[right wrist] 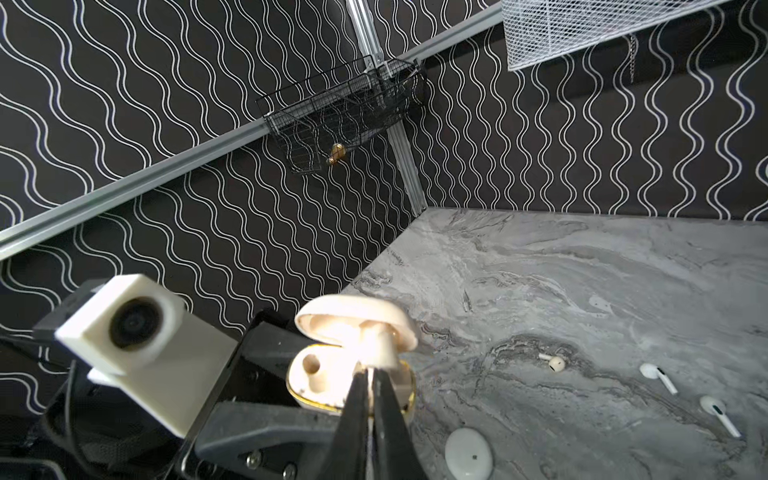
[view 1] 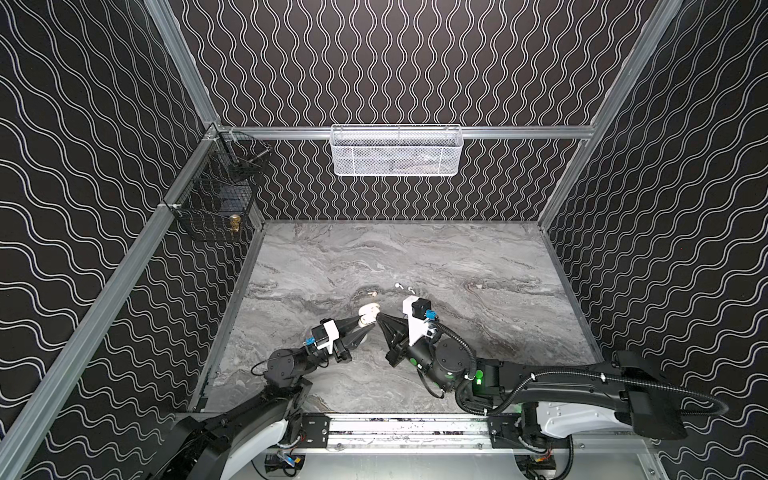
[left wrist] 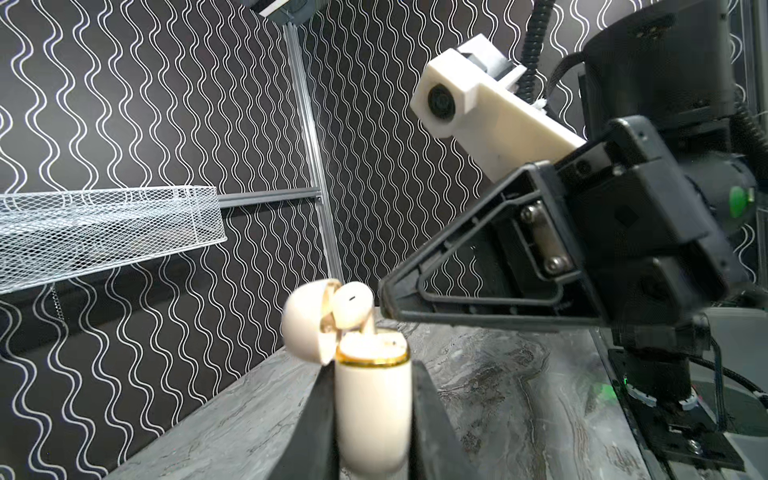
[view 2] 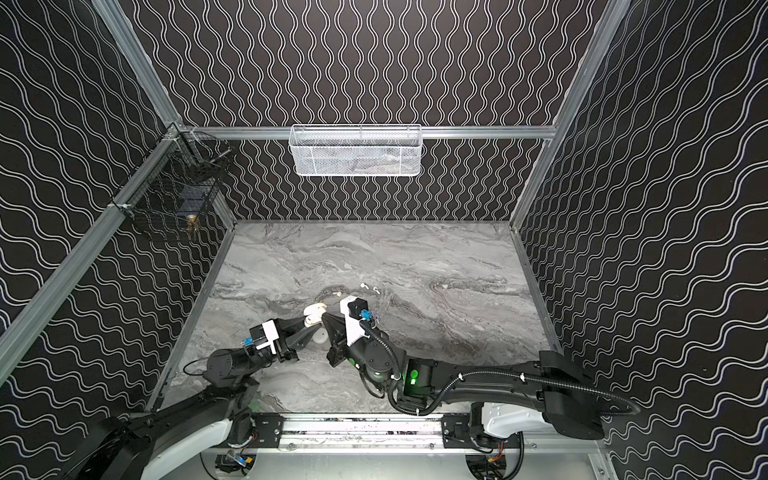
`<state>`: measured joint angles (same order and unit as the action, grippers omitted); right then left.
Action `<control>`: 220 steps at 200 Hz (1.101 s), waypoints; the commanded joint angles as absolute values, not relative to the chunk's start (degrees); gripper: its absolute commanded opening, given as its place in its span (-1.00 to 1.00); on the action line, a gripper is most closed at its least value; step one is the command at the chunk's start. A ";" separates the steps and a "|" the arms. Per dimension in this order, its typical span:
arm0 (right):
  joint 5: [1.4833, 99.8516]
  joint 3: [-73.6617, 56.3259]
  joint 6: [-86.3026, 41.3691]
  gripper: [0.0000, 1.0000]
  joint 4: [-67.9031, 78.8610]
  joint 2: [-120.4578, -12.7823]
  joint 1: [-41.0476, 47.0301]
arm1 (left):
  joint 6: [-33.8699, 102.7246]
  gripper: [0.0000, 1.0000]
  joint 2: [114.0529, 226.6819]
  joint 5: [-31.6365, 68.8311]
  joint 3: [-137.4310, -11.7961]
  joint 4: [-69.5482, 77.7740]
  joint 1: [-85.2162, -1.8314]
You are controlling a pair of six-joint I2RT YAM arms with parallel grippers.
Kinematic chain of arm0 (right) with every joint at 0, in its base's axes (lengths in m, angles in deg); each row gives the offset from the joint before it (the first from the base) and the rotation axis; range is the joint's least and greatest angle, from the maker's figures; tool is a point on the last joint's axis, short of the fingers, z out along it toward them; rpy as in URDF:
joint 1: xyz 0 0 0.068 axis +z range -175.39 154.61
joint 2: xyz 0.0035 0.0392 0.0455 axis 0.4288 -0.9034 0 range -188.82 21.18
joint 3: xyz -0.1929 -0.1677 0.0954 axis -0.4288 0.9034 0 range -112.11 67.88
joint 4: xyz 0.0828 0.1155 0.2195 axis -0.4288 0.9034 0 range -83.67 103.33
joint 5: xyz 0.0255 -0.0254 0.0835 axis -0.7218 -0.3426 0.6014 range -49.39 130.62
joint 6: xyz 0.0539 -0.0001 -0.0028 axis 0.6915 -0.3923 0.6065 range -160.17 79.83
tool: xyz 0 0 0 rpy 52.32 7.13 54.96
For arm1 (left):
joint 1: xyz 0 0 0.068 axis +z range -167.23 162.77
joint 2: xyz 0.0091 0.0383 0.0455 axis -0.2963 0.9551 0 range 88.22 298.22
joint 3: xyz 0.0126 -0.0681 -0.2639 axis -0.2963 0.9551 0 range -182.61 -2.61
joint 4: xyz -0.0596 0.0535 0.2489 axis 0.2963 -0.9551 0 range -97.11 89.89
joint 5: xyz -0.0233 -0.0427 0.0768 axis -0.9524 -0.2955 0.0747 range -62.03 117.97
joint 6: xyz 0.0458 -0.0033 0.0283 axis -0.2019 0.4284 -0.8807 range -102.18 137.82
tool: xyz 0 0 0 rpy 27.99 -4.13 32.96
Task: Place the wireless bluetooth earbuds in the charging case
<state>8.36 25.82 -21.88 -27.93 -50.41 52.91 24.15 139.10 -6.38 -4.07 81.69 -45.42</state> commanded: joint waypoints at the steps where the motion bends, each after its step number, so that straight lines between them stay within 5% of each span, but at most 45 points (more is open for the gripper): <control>1: 9.63 25.82 -18.92 -0.82 -25.43 -49.19 52.93 | 22.73 -1.00 138.38 -7.30 -4.06 83.93 -45.53; 22: 8.08 25.86 -19.56 -0.78 -24.79 -48.25 52.93 | 22.49 -1.00 137.86 -6.49 -3.85 83.37 -45.49; 64: 11.55 28.77 -25.22 -0.23 -29.28 -43.51 52.96 | 22.64 -1.00 137.72 -5.34 -4.18 81.80 -45.53; 111: 17.57 29.46 -40.09 -0.17 -29.89 -40.95 52.89 | 24.88 -1.00 137.47 -7.39 -5.57 81.11 -45.47; 159: 37.87 36.80 -55.72 0.32 -28.53 -32.29 47.70 | 25.54 -1.00 137.24 -10.22 -7.58 78.05 -46.12; 220: 54.50 31.33 -56.97 0.50 -20.86 -37.34 35.97 | 26.52 -1.00 139.75 -14.74 -9.29 80.07 -47.37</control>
<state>45.26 34.00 -54.54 -24.43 -35.24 37.24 25.53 139.47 -12.57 -8.74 77.89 -47.06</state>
